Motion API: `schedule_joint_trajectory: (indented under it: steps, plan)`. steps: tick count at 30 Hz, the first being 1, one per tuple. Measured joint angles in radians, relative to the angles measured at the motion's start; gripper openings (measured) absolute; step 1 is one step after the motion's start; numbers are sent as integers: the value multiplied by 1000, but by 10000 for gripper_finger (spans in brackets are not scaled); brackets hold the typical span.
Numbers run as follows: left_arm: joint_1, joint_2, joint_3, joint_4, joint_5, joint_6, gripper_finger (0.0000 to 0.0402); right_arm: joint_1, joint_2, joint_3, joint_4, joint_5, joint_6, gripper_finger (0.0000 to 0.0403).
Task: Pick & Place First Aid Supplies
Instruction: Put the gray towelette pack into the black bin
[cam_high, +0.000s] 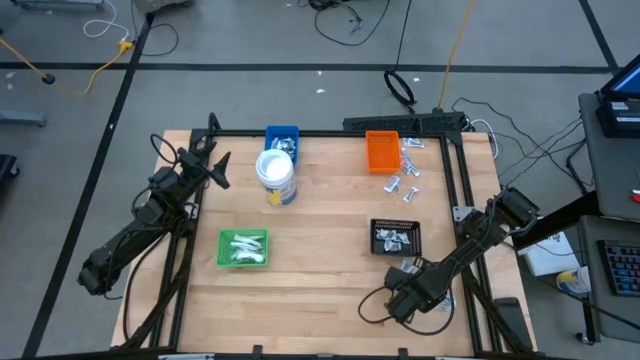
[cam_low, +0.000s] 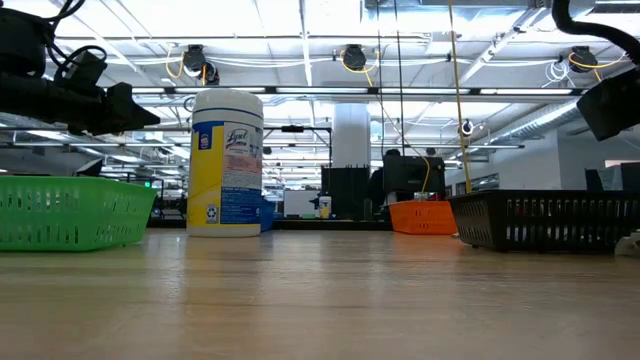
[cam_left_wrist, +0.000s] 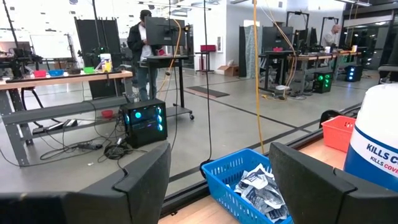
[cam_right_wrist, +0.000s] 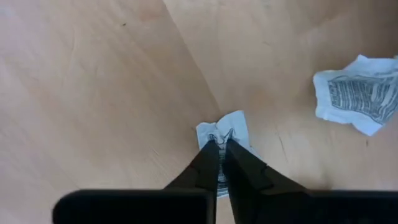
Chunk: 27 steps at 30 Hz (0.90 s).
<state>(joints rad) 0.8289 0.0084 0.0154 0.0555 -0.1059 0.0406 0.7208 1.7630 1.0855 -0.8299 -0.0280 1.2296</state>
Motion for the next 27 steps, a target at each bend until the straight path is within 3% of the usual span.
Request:
schedule_joint_trajectory:
  steps: [11,22,27]
  plan:
    - [0,0,0,0,0,0,273,-12,-101,-2,-34,-41,-118,6]
    - [0,0,0,0,0,0,273,-19,-227,-2,-100,-79,-473,3]
    - [0,0,0,0,0,0,274,-21,-256,-1,-108,-77,-561,3]
